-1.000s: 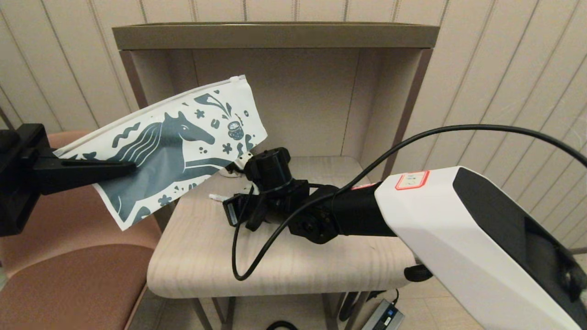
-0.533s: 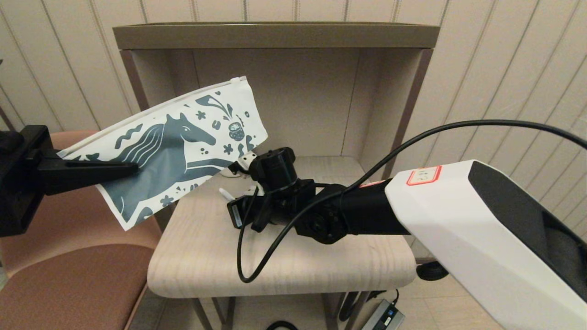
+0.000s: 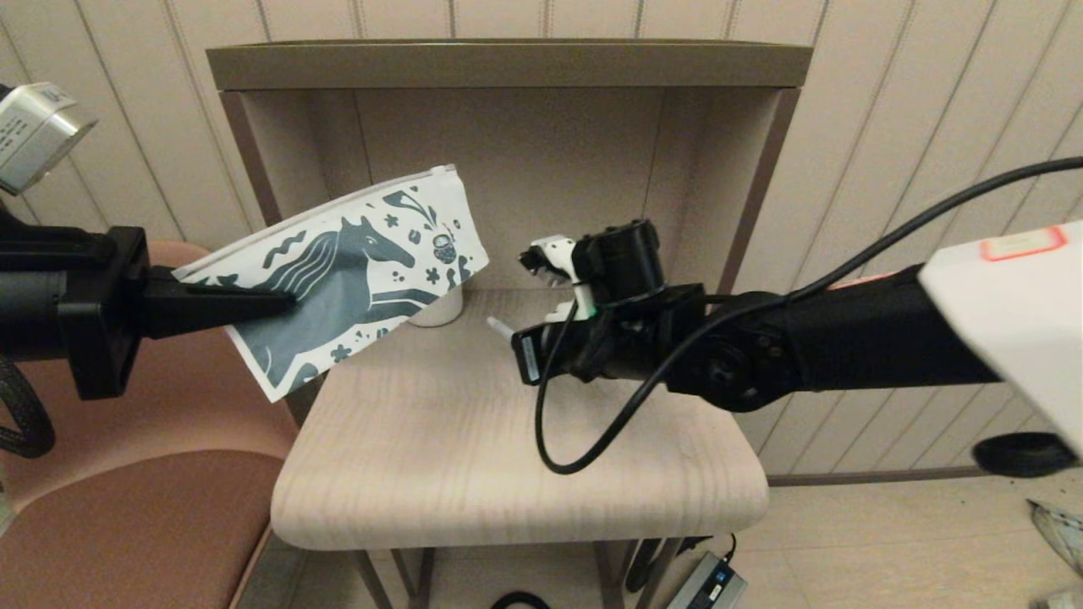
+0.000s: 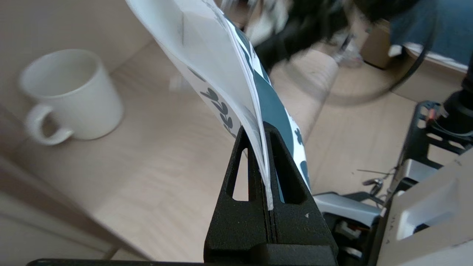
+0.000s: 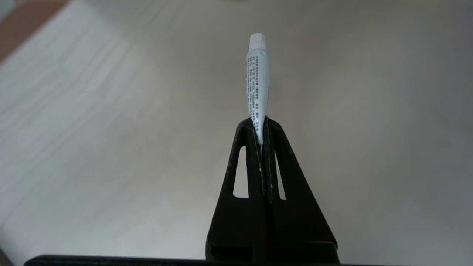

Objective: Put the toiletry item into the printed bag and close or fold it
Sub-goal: Pick up the toothpaste, then place the toothpaste in the storage bag

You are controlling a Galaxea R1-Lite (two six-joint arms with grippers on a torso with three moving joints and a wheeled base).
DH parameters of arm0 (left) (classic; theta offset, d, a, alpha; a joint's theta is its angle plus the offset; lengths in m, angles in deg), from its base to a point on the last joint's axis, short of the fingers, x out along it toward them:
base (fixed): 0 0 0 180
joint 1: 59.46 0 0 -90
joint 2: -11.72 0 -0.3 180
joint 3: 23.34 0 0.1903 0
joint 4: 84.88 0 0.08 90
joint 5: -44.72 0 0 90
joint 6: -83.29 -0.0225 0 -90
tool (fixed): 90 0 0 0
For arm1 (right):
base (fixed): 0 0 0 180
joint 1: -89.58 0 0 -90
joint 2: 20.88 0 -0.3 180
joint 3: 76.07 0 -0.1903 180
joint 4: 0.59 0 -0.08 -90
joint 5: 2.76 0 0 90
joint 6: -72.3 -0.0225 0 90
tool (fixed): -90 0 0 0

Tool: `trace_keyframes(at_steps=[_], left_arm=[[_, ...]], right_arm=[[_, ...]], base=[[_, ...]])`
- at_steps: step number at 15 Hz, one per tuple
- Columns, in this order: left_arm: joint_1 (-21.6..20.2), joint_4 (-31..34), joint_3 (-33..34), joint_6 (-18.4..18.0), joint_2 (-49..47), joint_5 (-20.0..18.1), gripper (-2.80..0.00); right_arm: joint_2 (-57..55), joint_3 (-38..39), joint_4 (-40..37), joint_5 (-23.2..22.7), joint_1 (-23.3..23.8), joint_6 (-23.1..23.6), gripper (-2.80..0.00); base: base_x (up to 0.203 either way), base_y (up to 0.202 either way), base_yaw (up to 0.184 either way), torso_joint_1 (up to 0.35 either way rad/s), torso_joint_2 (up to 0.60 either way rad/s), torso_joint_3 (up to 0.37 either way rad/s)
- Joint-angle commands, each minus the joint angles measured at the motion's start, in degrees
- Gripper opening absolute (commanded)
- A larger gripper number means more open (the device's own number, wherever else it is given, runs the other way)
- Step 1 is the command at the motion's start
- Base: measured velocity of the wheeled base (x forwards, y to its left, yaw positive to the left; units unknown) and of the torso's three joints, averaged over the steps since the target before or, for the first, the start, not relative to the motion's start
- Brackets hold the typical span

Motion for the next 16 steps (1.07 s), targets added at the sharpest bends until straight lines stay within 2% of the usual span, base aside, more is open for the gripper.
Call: trace_keyframes(at_steps=[1, 3, 4, 6, 8, 10, 12, 15, 16], left_arm=[[2.06, 0.0, -0.51, -0.31, -2.73, 0.07, -2.8], [3.27, -0.21, -2.38, -1.43, -5.38, 3.04, -2.8], [4.25, -0.14, -3.36, -3.12, -7.58, 5.51, -2.8], [8.26, 0.01, -4.18, -8.23, -10.15, 14.12, -2.8], [10.66, 0.08, -4.15, -12.76, -11.17, 18.86, -2.8], [12.0, 0.18, -3.8, -19.06, -11.79, 23.32, -2.8], [15.54, -0.2, -4.1, -21.75, -12.74, 28.44, -2.8], [19.97, -3.14, -4.8, -26.59, -13.41, 33.21, -2.8], [21.35, -4.57, -4.6, -27.43, -13.92, 34.95, -2.8]], right_arm=[[10.84, 4.84, 0.15, -0.06, 2.5, -0.04, -2.8], [16.71, 7.25, -0.3, 0.03, 3.99, -0.06, -2.8], [19.14, 7.86, -1.28, 0.06, 4.35, -0.1, -2.8], [23.82, 7.58, -6.52, 0.18, 4.72, -0.18, -2.8], [25.49, 4.59, -11.58, 0.34, 5.66, -0.22, -2.8], [25.82, -0.54, -17.44, 0.3, 6.76, -0.89, -2.8], [25.24, -8.29, -26.72, 0.29, 6.94, -2.99, -2.8], [20.56, -23.09, -44.55, 0.21, 6.75, -6.34, -2.8], [18.92, -25.15, -47.59, 0.2, 6.65, -6.82, -2.8]], base=[[0.0, 0.0, 0.0, 0.0, 0.0, 0.0], [0.0, 0.0, 0.0, 0.0, 0.0, 0.0], [0.0, 0.0, 0.0, 0.0, 0.0, 0.0], [0.0, 0.0, 0.0, 0.0, 0.0, 0.0], [0.0, 0.0, 0.0, 0.0, 0.0, 0.0], [0.0, 0.0, 0.0, 0.0, 0.0, 0.0], [0.0, 0.0, 0.0, 0.0, 0.0, 0.0], [0.0, 0.0, 0.0, 0.0, 0.0, 0.0], [0.0, 0.0, 0.0, 0.0, 0.0, 0.0]])
